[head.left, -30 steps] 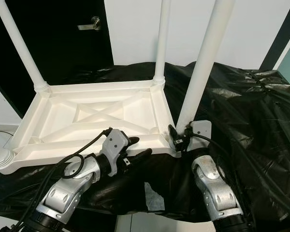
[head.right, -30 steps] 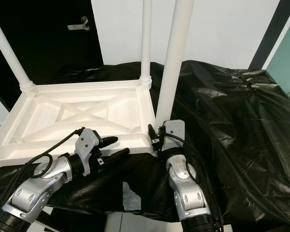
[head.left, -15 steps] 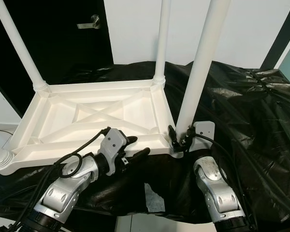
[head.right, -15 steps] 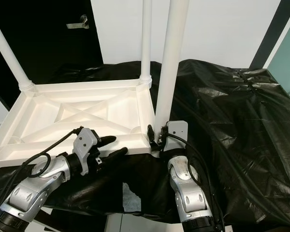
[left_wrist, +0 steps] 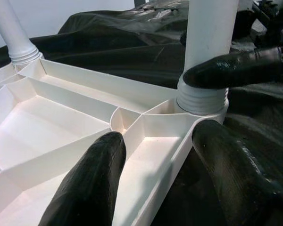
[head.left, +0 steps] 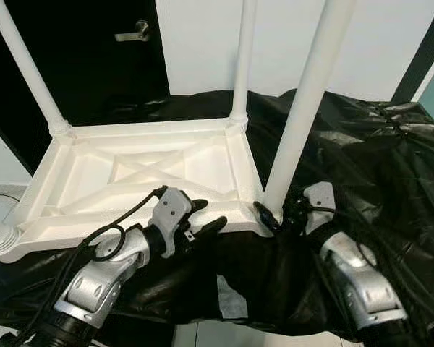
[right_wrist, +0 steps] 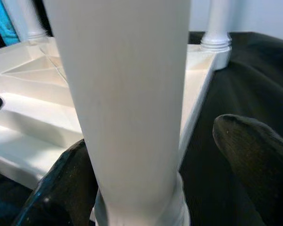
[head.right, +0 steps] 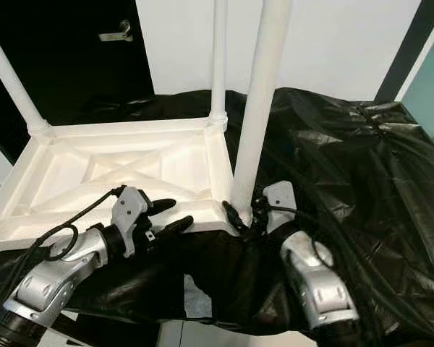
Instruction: Building children table
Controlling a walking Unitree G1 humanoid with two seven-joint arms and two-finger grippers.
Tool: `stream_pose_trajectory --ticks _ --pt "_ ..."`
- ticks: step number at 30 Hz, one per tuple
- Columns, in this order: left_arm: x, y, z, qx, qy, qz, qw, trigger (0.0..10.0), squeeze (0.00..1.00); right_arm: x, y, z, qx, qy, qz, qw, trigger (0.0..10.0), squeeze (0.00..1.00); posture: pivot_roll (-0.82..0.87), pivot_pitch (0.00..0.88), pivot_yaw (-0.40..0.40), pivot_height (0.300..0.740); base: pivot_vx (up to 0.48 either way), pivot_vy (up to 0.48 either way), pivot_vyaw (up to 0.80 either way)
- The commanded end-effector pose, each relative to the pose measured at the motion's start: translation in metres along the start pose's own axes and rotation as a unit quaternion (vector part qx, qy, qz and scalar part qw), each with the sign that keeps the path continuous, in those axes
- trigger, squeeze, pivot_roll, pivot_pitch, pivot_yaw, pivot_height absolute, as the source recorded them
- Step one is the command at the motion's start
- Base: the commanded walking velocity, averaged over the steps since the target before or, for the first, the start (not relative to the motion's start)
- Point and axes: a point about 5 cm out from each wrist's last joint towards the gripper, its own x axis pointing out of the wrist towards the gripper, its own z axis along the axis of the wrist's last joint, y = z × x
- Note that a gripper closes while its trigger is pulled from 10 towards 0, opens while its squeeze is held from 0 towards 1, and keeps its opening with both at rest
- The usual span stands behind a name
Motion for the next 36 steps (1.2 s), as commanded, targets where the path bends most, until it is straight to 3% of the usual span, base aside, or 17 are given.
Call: stream_pose_trajectory --ticks 1,5,6,7,16,21,22,25,31,36 --pt "0.001 -0.004 0.001 0.005 0.000 -0.063 0.998 10.0 0.00 0.003 -0.004 -0.003 -0.004 0.008 0.033 0.999 10.0 0.00 0.01 0.000 -0.018 0.740 0.000 0.000 0.00" --pt "0.002 -0.003 0.002 0.008 -0.003 -0.062 0.998 10.0 0.00 0.011 -0.005 -0.003 -0.023 0.015 0.086 0.996 10.0 0.00 0.02 0.000 -0.022 0.740 0.000 0.000 0.00" --pt "0.002 -0.002 0.002 0.008 -0.004 -0.060 0.998 10.0 0.00 0.015 -0.005 -0.002 -0.029 0.015 0.103 0.994 2.7 0.00 0.02 0.000 -0.026 0.740 0.000 0.000 0.00" --pt "0.002 -0.002 0.003 0.009 -0.005 -0.059 0.998 10.0 0.00 0.018 -0.004 -0.002 -0.031 0.017 0.116 0.993 0.0 0.00 0.03 0.000 -0.031 0.740 0.000 0.000 0.00" --pt "0.000 -0.001 0.004 0.009 -0.007 -0.050 0.999 10.0 0.00 0.019 -0.003 -0.006 -0.030 0.023 0.139 0.989 0.0 0.00 0.04 0.000 -0.042 0.740 0.000 0.000 0.00" --pt "-0.002 -0.003 0.003 0.007 -0.006 -0.049 0.999 10.0 0.00 0.014 -0.003 -0.008 -0.018 0.023 0.124 0.992 0.0 0.00 0.04 0.000 -0.045 0.740 0.000 0.000 0.00" --pt "-0.002 -0.005 0.002 0.004 -0.006 -0.050 0.999 10.0 0.00 0.010 0.000 -0.009 -0.009 0.018 0.083 0.996 10.0 0.00 0.03 0.000 -0.040 0.740 0.000 0.000 0.00" --pt "-0.002 -0.005 0.002 0.003 -0.006 -0.051 0.999 10.0 0.00 0.009 0.001 -0.009 -0.005 0.020 0.063 0.998 10.0 0.00 0.03 0.000 -0.034 0.740 0.000 0.000 0.00" --pt "0.000 -0.006 0.002 0.000 -0.007 -0.060 0.998 10.0 0.00 0.009 0.007 -0.014 0.012 0.036 -0.065 0.997 10.0 0.00 0.01 0.000 -0.019 0.740 0.000 0.000 0.00" --pt "0.000 -0.006 0.002 0.000 -0.007 -0.061 0.998 10.0 0.00 0.009 0.008 -0.015 0.016 0.041 -0.091 0.995 10.0 0.00 0.01 0.000 -0.013 0.740 0.000 0.000 0.00"
